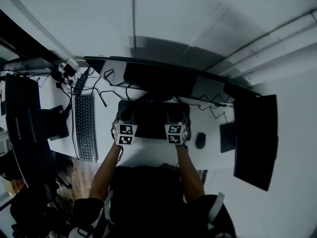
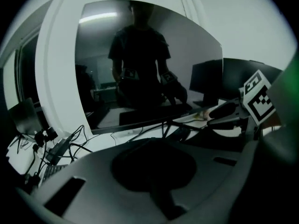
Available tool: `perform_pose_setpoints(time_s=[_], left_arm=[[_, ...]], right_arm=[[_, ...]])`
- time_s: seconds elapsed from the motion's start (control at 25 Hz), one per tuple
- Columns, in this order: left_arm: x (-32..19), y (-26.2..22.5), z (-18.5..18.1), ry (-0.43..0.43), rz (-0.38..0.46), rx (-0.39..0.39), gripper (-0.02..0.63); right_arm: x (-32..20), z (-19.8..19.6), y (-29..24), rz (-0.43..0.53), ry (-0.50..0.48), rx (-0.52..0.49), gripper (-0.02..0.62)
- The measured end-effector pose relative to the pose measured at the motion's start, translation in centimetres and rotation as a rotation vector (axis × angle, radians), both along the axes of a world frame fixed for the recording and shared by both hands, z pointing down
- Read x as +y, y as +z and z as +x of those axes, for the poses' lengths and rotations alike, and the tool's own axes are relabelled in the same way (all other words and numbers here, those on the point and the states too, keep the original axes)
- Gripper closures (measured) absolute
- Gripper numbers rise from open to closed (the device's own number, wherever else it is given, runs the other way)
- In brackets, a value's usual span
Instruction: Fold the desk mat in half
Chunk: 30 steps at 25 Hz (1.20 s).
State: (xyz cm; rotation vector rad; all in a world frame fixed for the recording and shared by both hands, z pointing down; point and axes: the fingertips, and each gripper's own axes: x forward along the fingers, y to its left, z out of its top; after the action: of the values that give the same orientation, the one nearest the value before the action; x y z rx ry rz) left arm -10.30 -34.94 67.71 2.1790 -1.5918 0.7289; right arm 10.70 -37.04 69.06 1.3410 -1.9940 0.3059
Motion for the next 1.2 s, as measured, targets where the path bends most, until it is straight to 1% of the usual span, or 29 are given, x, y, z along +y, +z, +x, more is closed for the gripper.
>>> perform_pose_setpoints(time_s=[0.12,0.24,0.32,0.44,0.52,0.68,0.76,0.84,0.96,1.04,1.16,1.2], left_arm=[[0.7,-3.9,-0.2,-0.039,0.070,0.066,0.600],[1.9,-6.9,0.4,-0.031,0.120,0.102,0.600],[2.7,-8.7,0.7,-0.025,0.144,0.118,0.600],[4.2,-11.9,1.4,0.001,0.189,0.141,0.600],[5.4,-14.1,1.7,0.016,0.221,0.151,0.600],[7.4,-16.8,2.0,0.032,0.225,0.188,0.600],[8.3,-18.1,1.8,0.022,0.246,0.194,0.600],[9.2,-18.9,1.2,0.001,0.279,0.193,0.600],[10.0,-19.4,0.3,-0.036,0.307,0.213,0.600],[10.3,-20.1,0.0,-0.049,0.317,0.213,0.600],[10.6,-21.1,-0.1,-0.088,0.324,0.245,0.600],[10.8,-21.1,-0.3,-0.095,0.323,0.240,0.600]], right_arm=[[1.3,-0.5,-2.9,0.030,0.014,-0.083,0.420],[2.7,-1.0,-6.0,0.068,0.038,-0.170,0.478],[3.6,-1.3,-8.0,0.096,0.056,-0.219,0.541],[5.2,-1.4,-10.7,0.139,0.075,-0.256,0.580],[6.4,-1.2,-12.2,0.165,0.087,-0.277,0.586],[8.8,-1.7,-16.8,0.209,0.100,-0.400,0.588],[10.3,-1.9,-19.3,0.239,0.101,-0.438,0.588],[11.7,-1.9,-20.9,0.258,0.090,-0.458,0.588],[13.2,-2.1,-22.3,0.273,0.065,-0.484,0.588],[13.7,-2.1,-22.7,0.281,0.068,-0.488,0.588],[14.0,-2.0,-22.8,0.295,0.072,-0.480,0.588],[14.1,-1.9,-22.8,0.298,0.071,-0.476,0.588]])
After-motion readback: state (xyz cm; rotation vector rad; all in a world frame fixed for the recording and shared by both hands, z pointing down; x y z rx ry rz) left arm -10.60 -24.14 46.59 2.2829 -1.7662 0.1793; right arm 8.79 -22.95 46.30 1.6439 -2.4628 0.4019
